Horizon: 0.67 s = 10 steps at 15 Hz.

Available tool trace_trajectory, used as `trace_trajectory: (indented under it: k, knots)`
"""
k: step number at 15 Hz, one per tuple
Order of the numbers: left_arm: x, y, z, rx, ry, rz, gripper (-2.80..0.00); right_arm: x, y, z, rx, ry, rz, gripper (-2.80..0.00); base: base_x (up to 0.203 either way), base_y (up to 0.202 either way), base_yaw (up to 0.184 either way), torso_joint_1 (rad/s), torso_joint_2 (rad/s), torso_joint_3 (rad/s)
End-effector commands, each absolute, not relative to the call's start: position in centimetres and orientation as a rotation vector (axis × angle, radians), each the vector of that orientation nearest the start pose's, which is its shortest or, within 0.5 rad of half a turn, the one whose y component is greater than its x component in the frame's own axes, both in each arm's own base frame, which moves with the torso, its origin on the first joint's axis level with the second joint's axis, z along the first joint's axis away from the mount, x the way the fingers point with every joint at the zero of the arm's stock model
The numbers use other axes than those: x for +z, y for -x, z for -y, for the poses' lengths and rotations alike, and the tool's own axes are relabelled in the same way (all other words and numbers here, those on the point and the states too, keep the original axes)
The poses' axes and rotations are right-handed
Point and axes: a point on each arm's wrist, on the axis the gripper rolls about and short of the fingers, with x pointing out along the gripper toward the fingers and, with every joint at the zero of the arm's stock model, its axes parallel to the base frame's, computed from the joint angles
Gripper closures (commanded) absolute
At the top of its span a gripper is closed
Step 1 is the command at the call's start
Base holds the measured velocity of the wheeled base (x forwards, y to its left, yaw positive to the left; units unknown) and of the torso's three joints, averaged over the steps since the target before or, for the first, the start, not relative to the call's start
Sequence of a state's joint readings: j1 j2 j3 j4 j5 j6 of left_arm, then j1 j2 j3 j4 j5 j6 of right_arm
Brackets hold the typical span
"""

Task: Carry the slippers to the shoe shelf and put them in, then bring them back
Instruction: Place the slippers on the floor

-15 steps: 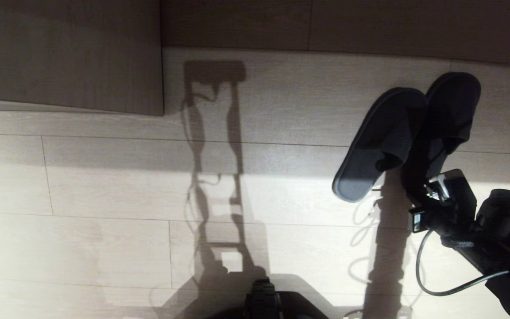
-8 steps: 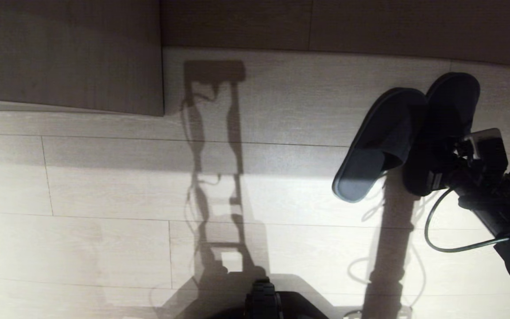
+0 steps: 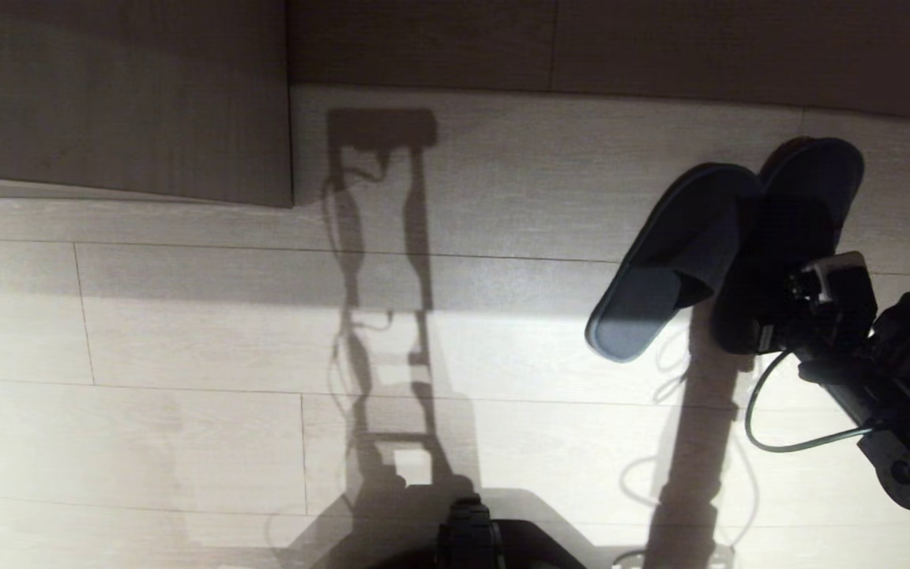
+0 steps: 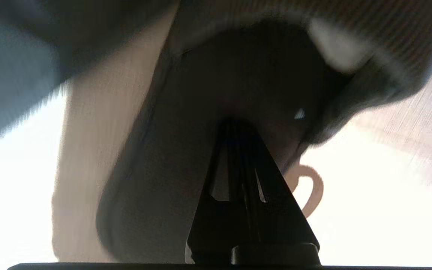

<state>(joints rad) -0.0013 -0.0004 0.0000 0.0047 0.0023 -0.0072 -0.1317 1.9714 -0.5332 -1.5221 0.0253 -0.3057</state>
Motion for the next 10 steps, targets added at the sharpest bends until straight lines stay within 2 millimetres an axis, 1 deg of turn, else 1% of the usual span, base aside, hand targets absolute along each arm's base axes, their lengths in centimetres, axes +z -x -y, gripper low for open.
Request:
trace_trajectory:
  k: [1, 3, 4, 6, 7, 9, 10]
  knots:
    - [7.5, 2.3, 0.0, 0.003, 0.008, -0.005, 0.00, 10.8, -31.1, 4.1, -0.106, 0.308, 0.007, 0.00, 0.000, 0.000, 0.000, 0.000, 0.00, 0.000]
    - [7.5, 2.3, 0.0, 0.003, 0.008, -0.003, 0.00, 10.8, -29.7, 3.8, -0.098, 0.308, -0.012, 0.00, 0.000, 0.000, 0.000, 0.000, 0.00, 0.000]
    - [7.5, 2.3, 0.0, 0.002, 0.008, -0.005, 0.00, 10.8, -29.6, 3.7, -0.097, 0.308, -0.013, 0.00, 0.000, 0.000, 0.000, 0.000, 0.00, 0.000]
    - [7.5, 2.3, 0.0, 0.003, 0.008, -0.005, 0.00, 10.1, -28.1, 3.2, -0.069, 0.304, -0.063, 0.00, 0.000, 0.000, 0.000, 0.000, 0.00, 0.000]
    - [7.5, 2.3, 0.0, 0.003, 0.008, -0.005, 0.00, 10.1, -28.1, 3.2, -0.065, 0.304, -0.063, 0.00, 0.000, 0.000, 0.000, 0.000, 0.00, 0.000]
    - [7.5, 2.3, 0.0, 0.003, 0.006, -0.004, 0.00, 9.2, -27.9, 3.0, -0.049, 0.299, -0.101, 0.00, 0.000, 0.000, 0.000, 0.000, 0.00, 0.000]
    - [7.5, 2.3, 0.0, 0.003, 0.006, -0.003, 0.00, 9.2, -27.6, 2.8, -0.042, 0.299, -0.104, 0.00, 0.000, 0.000, 0.000, 0.000, 0.00, 0.000]
